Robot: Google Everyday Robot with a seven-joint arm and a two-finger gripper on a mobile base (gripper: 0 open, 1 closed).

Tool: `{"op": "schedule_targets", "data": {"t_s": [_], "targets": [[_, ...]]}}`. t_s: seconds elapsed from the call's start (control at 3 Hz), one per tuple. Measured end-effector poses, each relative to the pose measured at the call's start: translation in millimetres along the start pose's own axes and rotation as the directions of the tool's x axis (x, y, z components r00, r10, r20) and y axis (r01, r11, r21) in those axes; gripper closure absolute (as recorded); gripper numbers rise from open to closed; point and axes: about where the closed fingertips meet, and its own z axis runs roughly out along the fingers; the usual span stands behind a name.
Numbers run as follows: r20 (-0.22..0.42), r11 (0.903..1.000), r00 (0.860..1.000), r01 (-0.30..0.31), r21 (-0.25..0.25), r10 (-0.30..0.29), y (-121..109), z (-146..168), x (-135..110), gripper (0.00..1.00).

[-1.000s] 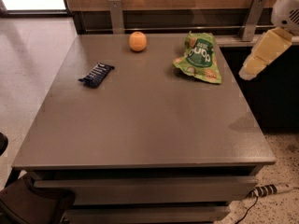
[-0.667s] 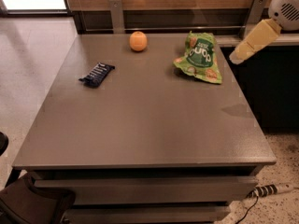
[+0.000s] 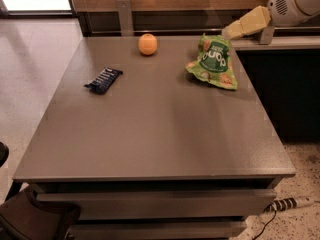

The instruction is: Pick green rice chip bag

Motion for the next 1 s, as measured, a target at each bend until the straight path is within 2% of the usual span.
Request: {"op": "schedule_targets", "data": {"t_s": [0.33, 0.67, 1.0], "targets": [[0.018, 0.9916, 0.992, -0.127, -0.028, 0.127, -3, 23, -16, 0.0], [-0.036, 0.9747, 0.975, -0.22, -0.04, 0.219, 3, 37, -19, 0.0], [-0.036, 0.9747, 0.975, -0.22, -0.04, 0.219, 3, 37, -19, 0.0]]}}
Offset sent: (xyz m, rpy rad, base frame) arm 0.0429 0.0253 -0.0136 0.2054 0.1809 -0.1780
